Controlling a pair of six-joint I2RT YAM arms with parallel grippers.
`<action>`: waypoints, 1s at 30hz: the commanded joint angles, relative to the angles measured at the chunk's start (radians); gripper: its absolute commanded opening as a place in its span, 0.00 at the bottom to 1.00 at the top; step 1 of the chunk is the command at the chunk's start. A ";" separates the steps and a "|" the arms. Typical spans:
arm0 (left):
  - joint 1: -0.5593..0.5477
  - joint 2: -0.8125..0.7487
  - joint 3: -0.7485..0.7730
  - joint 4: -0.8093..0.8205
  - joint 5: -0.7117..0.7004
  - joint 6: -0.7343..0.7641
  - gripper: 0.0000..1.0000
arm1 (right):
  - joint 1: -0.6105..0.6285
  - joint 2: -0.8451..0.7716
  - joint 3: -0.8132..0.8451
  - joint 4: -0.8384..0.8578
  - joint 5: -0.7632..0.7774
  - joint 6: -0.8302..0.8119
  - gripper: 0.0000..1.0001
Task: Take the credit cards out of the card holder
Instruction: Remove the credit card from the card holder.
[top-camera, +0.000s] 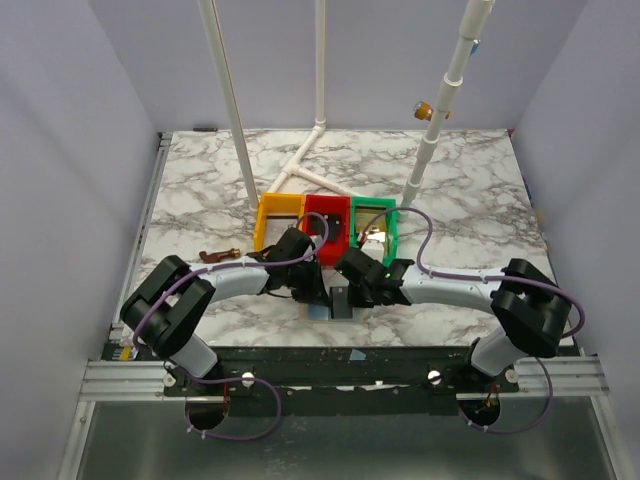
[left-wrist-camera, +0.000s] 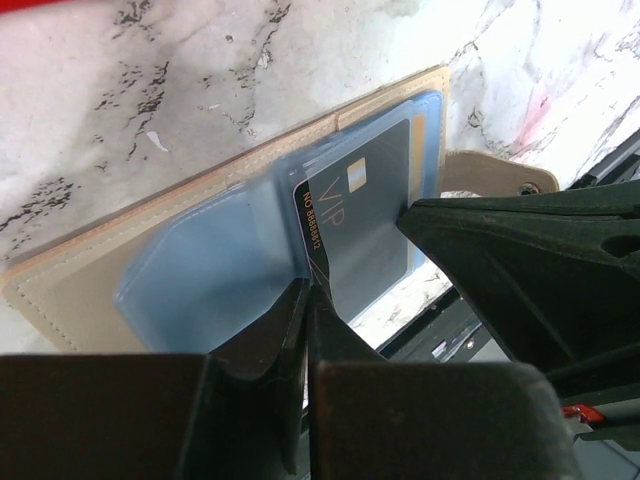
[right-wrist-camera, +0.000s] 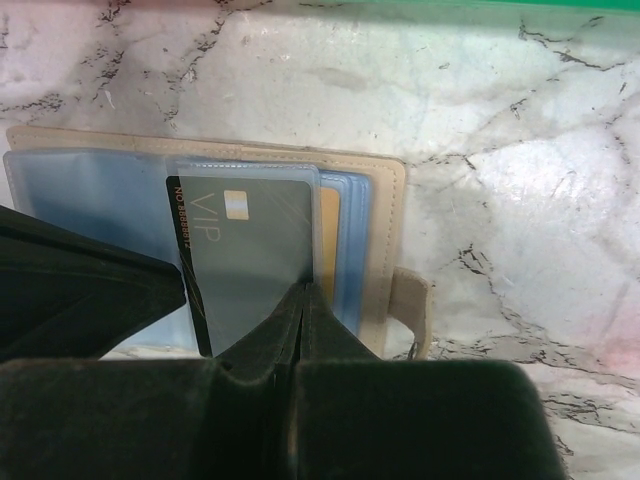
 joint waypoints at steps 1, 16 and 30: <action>-0.005 -0.008 -0.013 0.024 -0.010 -0.003 0.08 | 0.006 0.042 0.007 -0.006 0.006 -0.015 0.01; -0.001 0.006 -0.037 0.086 0.031 -0.037 0.25 | 0.014 0.029 -0.006 -0.002 -0.008 -0.010 0.01; 0.015 0.019 -0.067 0.164 0.076 -0.077 0.18 | 0.039 0.051 0.003 0.010 -0.017 0.004 0.01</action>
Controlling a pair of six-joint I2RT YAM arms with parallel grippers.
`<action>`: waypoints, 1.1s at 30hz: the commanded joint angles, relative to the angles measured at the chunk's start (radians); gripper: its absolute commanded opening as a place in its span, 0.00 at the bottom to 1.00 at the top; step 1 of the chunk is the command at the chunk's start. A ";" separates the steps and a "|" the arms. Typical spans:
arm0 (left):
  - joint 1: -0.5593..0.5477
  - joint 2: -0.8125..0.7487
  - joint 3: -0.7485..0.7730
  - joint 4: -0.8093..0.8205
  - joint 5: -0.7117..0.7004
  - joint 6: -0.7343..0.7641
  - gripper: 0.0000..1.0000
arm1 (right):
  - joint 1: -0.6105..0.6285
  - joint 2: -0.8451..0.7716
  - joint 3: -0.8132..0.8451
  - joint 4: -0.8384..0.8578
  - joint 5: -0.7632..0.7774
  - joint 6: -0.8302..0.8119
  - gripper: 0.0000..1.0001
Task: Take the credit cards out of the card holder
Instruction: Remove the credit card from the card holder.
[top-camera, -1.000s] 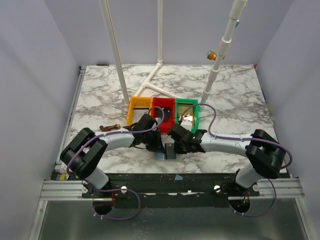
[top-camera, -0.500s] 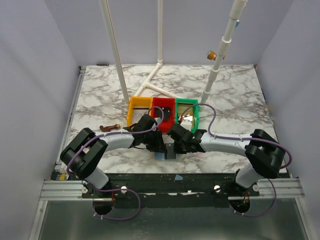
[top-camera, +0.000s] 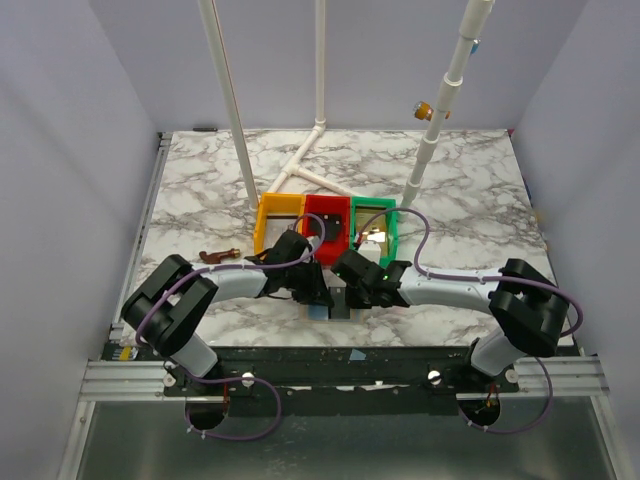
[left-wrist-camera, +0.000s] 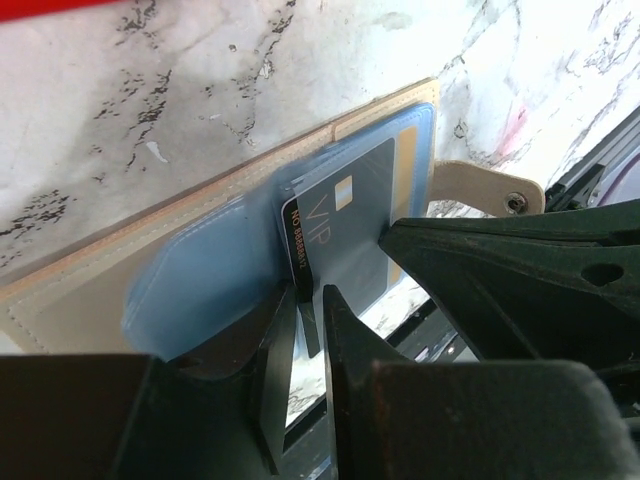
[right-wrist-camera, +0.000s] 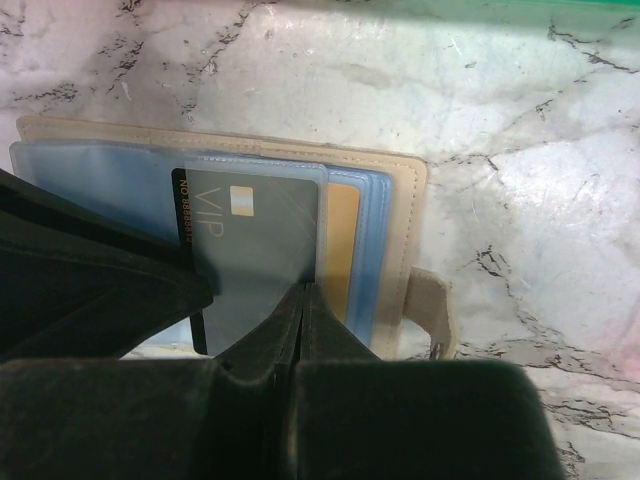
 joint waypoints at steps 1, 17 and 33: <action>0.006 0.007 -0.022 0.057 0.049 -0.020 0.18 | 0.017 0.041 -0.003 -0.008 -0.012 0.008 0.01; 0.052 -0.010 -0.091 0.155 0.120 -0.064 0.10 | 0.017 0.049 -0.015 -0.040 0.022 0.020 0.01; 0.094 -0.001 -0.163 0.306 0.197 -0.139 0.08 | 0.017 0.055 -0.025 -0.083 0.057 0.031 0.01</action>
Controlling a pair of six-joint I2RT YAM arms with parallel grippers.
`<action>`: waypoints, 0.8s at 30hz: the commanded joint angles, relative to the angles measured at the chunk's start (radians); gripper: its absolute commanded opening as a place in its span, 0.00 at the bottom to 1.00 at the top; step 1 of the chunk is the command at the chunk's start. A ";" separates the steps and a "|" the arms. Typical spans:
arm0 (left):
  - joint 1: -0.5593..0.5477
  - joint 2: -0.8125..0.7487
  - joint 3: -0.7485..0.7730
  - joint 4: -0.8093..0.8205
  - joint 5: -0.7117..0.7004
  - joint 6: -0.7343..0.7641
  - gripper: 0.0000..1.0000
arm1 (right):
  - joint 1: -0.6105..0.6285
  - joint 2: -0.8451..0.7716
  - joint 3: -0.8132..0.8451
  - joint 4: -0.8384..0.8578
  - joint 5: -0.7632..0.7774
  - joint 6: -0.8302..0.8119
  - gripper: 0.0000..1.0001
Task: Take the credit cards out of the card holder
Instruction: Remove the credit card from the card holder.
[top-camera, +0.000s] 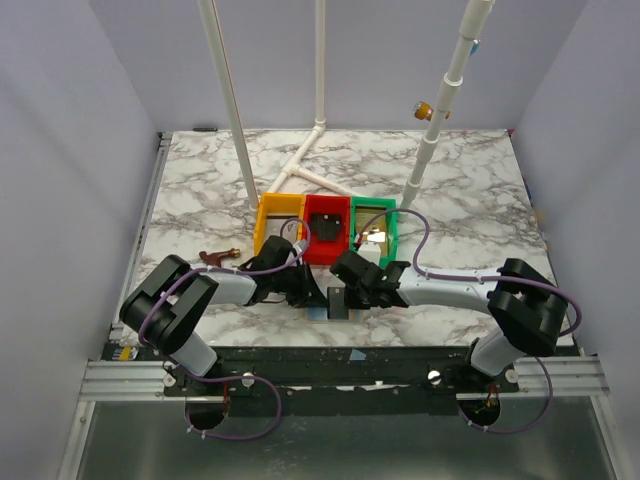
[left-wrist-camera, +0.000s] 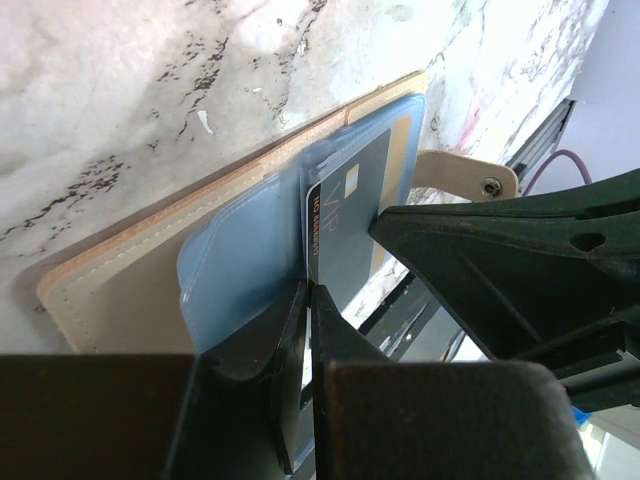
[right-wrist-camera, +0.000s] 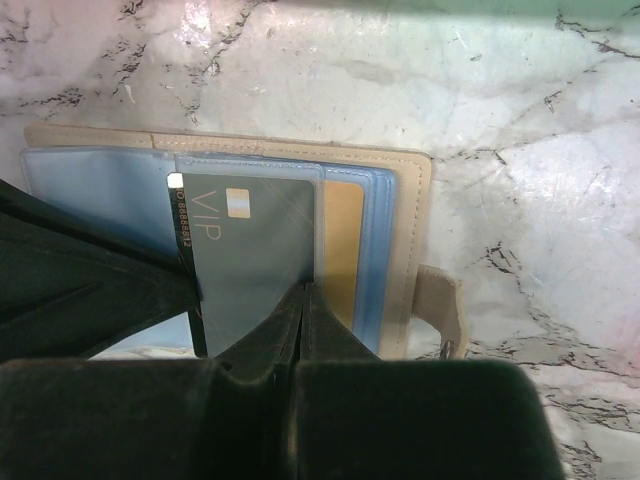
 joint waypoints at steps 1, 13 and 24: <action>0.010 -0.002 -0.022 0.071 0.062 -0.026 0.07 | 0.011 0.047 -0.029 -0.082 0.040 0.012 0.01; 0.013 0.003 -0.009 0.066 0.070 -0.030 0.00 | 0.011 0.051 -0.018 -0.085 0.039 0.010 0.01; 0.045 -0.017 -0.017 0.001 0.031 0.007 0.00 | 0.009 0.027 -0.023 -0.128 0.081 0.014 0.01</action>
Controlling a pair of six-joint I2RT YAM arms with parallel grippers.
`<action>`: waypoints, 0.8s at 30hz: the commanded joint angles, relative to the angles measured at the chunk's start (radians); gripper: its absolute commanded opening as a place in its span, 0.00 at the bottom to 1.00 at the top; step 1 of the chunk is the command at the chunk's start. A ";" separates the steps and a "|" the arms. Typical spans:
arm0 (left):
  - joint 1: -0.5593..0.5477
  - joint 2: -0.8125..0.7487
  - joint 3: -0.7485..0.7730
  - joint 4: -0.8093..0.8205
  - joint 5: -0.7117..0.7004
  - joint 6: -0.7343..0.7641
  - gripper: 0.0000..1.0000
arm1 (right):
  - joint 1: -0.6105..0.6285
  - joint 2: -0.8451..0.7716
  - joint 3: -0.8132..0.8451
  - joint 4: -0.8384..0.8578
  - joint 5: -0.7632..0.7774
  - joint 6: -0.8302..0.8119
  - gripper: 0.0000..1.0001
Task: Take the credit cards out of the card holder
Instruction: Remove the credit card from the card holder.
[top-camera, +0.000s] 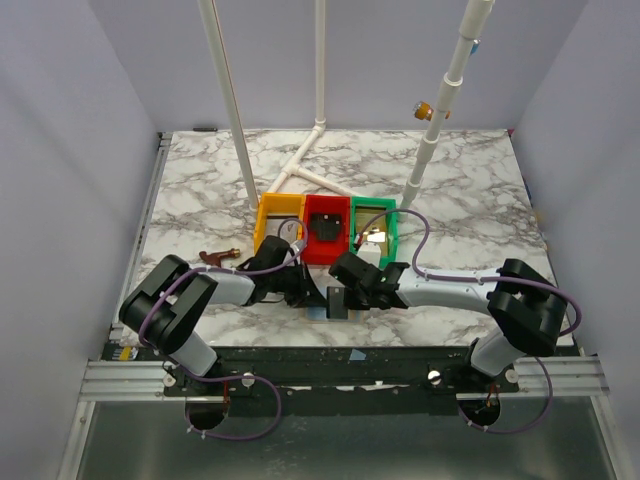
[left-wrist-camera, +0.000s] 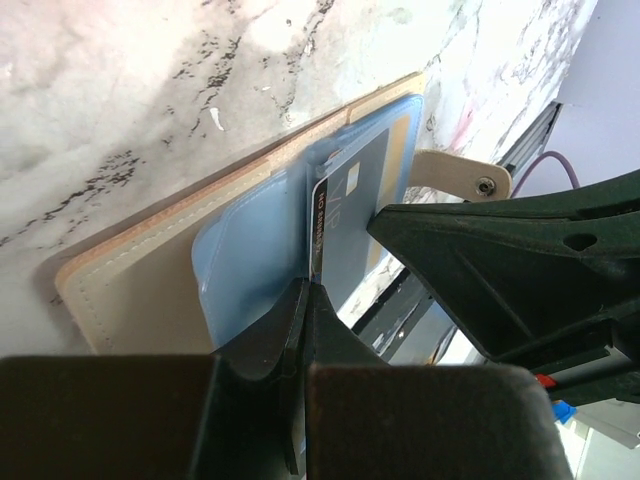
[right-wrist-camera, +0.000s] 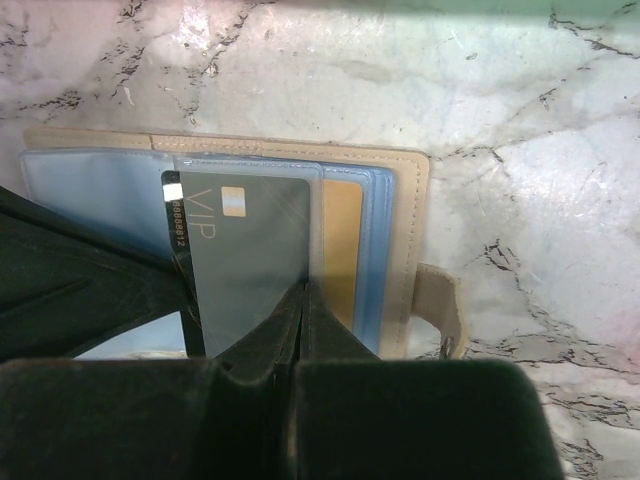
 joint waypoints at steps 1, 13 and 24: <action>0.020 -0.017 0.000 -0.028 0.002 0.027 0.00 | 0.004 0.026 -0.024 -0.125 0.057 0.003 0.01; 0.038 -0.038 -0.003 -0.062 -0.009 0.050 0.00 | -0.002 0.029 -0.027 -0.124 0.059 0.003 0.01; 0.061 -0.078 -0.017 -0.088 -0.010 0.080 0.00 | -0.004 0.021 -0.032 -0.123 0.060 0.005 0.01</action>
